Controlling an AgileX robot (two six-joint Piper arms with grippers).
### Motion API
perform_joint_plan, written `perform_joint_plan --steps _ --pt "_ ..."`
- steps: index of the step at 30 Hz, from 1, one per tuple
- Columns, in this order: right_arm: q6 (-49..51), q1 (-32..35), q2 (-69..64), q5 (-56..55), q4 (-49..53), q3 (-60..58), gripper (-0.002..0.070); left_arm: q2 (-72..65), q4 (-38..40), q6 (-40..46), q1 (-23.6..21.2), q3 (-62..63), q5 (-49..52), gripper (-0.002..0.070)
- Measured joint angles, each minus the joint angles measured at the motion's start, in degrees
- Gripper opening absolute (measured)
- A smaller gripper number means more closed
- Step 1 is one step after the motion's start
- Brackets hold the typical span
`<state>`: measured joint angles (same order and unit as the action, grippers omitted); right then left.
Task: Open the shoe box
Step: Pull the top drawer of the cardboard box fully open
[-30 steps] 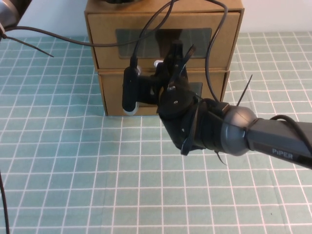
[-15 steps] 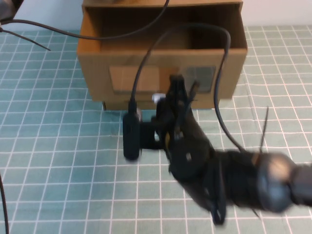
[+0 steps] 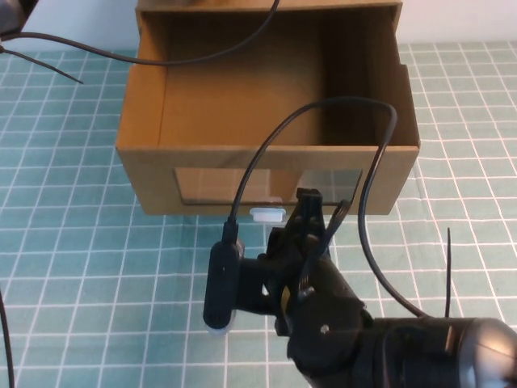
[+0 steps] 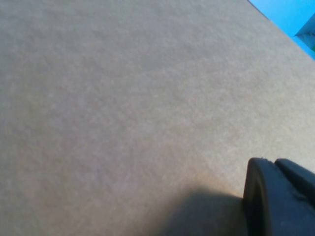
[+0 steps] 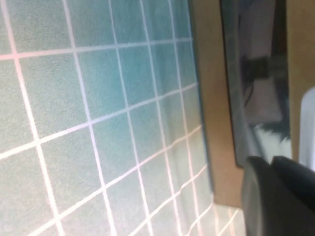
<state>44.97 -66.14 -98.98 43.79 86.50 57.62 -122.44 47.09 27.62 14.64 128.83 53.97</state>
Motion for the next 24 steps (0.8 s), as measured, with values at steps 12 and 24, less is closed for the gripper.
perform_joint_plan --steps 12,24 --pt "-19.3 0.0 5.3 -3.0 -26.8 8.3 0.0284 0.5 2.4 0.9 -0.3 0.0 1.3 -0.0004" --pt "-38.5 0.0 20.6 5.5 -53.6 11.5 0.0298 10.4 -0.4 1.7 -0.4 -1.0 10.5 -0.0003"
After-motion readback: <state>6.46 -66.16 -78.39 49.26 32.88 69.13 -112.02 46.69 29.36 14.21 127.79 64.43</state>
